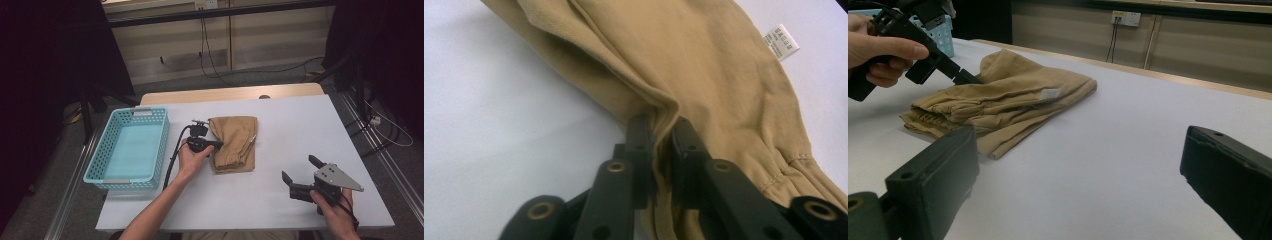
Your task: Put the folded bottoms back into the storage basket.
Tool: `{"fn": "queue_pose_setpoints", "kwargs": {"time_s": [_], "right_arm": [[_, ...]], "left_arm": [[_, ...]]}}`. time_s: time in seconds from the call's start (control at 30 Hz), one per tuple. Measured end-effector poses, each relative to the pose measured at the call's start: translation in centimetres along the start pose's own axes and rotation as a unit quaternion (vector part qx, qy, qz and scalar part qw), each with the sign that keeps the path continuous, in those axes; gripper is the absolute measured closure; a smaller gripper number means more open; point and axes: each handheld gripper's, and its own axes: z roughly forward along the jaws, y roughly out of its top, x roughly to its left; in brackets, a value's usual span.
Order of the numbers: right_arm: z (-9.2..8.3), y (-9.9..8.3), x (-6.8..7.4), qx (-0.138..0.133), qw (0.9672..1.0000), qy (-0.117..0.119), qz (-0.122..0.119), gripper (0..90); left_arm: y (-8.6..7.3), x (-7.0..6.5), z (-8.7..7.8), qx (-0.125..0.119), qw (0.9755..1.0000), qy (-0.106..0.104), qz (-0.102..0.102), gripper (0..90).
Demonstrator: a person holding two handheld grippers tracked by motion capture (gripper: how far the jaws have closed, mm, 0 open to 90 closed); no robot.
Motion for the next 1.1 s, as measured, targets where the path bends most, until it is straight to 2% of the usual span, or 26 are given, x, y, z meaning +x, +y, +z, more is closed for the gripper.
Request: {"fn": "queue_pose_setpoints", "kwargs": {"time_s": [0.2, 0.37, 0.4, 0.6, 0.73, 1.0, 1.1], "right_arm": [[-0.1, 0.0, -0.1, -0.001, 1.0, 0.0, 0.002, 2.0], [-0.1, 0.0, -0.1, -0.001, 1.0, 0.0, 0.001, 2.0], [-0.1, 0.0, -0.1, -0.002, 1.0, 0.0, 0.001, 2.0], [-0.1, 0.0, -0.1, -0.001, 1.0, -0.001, 0.001, 2.0], [-0.1, 0.0, -0.1, -0.002, 1.0, 0.0, 0.001, 2.0], [-0.1, 0.0, -0.1, -0.002, 1.0, -0.001, 0.002, 2.1], [-0.1, 0.0, -0.1, -0.001, 1.0, -0.002, 0.0, 2.0]], "left_arm": [[0.2, 0.3, -0.7, -0.016, 0.9994, -0.016, -0.024, 85.3], [0.6, 0.4, -1.5, -0.029, 0.9987, -0.035, -0.022, 85.4], [0.6, 0.3, -1.6, -0.034, 0.9984, -0.037, -0.027, 85.4], [0.9, 0.1, -2.3, -0.047, 0.9975, -0.048, -0.022, 85.5], [1.1, -0.3, -2.7, -0.061, 0.9972, -0.04, -0.017, 85.5], [1.5, -0.7, -3.7, -0.077, 0.9959, -0.047, -0.009, 85.6], [1.6, -0.9, -4.2, -0.083, 0.9961, -0.032, 0.005, 85.7]]}}
